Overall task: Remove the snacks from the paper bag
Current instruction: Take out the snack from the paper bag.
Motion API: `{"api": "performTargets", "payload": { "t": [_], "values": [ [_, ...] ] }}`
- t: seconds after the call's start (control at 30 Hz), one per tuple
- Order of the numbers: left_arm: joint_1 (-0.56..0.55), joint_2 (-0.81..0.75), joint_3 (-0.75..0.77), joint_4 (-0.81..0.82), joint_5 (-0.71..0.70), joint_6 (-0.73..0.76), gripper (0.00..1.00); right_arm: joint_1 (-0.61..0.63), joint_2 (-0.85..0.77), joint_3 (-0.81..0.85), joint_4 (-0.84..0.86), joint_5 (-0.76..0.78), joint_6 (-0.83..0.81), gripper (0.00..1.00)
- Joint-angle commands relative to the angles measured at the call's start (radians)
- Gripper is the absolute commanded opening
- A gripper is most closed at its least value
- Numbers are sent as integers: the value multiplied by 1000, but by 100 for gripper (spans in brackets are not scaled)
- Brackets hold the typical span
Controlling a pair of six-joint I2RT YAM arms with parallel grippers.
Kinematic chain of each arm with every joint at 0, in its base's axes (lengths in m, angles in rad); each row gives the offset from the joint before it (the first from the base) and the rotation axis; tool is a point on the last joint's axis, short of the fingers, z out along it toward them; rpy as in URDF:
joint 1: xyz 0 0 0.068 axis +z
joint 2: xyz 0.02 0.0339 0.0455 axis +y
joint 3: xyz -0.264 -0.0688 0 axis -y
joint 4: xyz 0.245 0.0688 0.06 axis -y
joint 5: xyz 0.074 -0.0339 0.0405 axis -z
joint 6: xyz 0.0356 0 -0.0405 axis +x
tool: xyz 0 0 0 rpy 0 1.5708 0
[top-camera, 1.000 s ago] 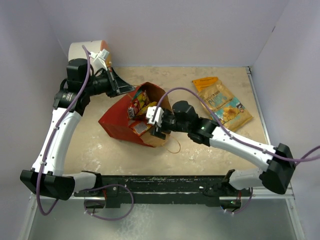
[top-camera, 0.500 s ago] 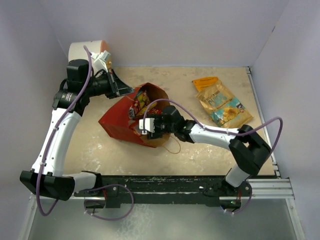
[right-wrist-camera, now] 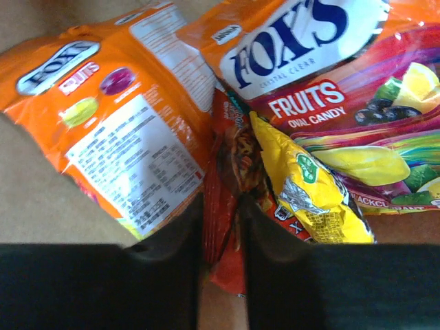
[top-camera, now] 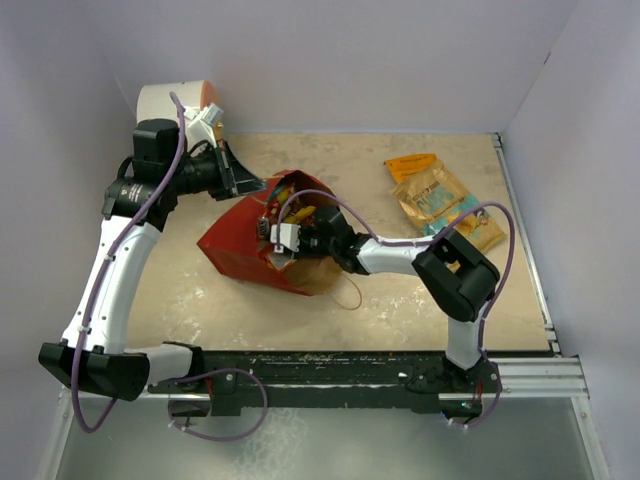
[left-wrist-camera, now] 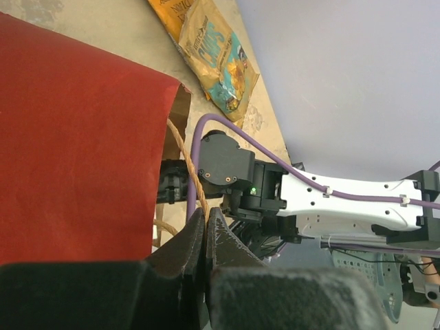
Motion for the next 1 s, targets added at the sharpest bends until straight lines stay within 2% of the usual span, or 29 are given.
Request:
{"api": "performTargets", "payload": {
  "t": [0.0,0.07,0.1,0.27,0.43,0.6,0.87,0.97],
  "values": [
    [-2,1,48,-5,-6,3,0,0,4,72,71,34,79,16],
    [0,7,56,-27,-27,5,0,1,-23,66,76,27,106,2],
    [-1,11,59,-42,-38,3,0,4,-44,53,80,17,128,0],
    [-1,38,72,-68,-48,-20,0,14,-165,-41,135,0,284,0],
    [-1,54,107,-110,-85,-14,0,26,-309,-117,74,-38,418,0],
    [-1,72,130,-134,-101,-9,0,29,-472,-114,-64,-73,544,0],
    [-1,53,130,-134,-122,-27,0,29,-724,0,-386,-67,754,0],
    [-1,38,128,-139,-135,-27,0,29,-825,31,-474,-16,849,0]
  ]
}}
